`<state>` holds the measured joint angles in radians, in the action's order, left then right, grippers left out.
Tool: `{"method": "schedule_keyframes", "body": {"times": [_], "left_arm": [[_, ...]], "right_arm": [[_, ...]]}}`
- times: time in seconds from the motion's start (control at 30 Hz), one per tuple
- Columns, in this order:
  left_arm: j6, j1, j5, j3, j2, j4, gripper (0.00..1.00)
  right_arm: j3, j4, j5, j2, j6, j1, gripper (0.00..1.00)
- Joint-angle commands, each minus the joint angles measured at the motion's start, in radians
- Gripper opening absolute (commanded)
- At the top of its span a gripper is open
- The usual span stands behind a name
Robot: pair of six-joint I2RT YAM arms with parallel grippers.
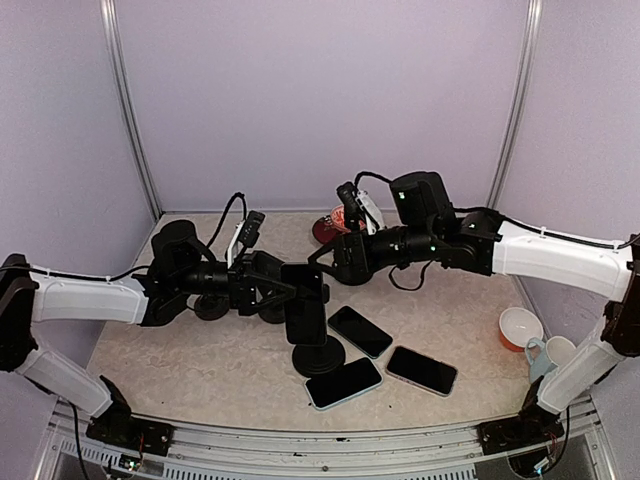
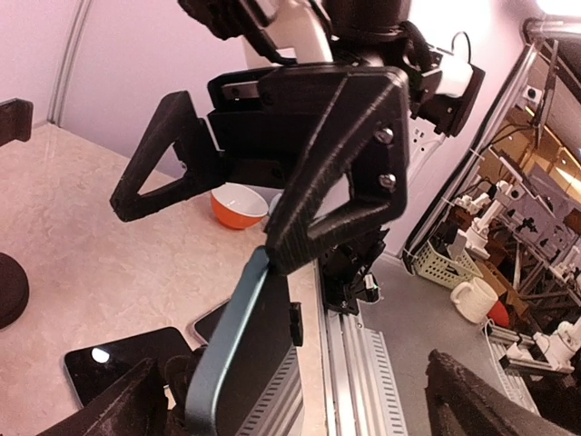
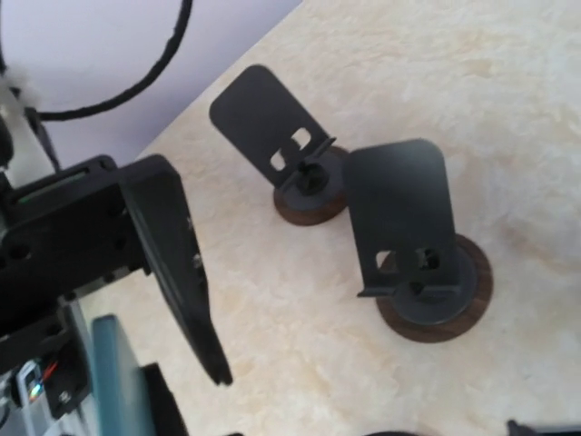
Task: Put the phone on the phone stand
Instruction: Install the phone on the phone stand, then pick up the phone stand with the phone from the center of the board.
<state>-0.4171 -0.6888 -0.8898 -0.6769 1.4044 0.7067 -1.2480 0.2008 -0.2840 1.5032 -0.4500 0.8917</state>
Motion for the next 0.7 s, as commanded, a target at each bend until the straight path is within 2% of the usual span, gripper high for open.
{"method": "schedule_keyframes", "body": {"times": [0.0, 0.33, 0.67], "left_arm": [[0.004, 0.017, 0.012, 0.019, -0.049, 0.010, 0.99], [-0.002, 0.049, 0.044, 0.097, -0.132, 0.012, 0.99], [-0.082, 0.155, 0.239, 0.266, -0.308, 0.055, 0.99]], "right_arm": [[-0.081, 0.107, 0.246, -0.022, -0.041, 0.066, 1.00], [-0.263, 0.224, 0.562, 0.059, -0.095, 0.209, 1.00], [-0.523, 0.427, 0.872, 0.272, -0.183, 0.346, 1.00]]}}
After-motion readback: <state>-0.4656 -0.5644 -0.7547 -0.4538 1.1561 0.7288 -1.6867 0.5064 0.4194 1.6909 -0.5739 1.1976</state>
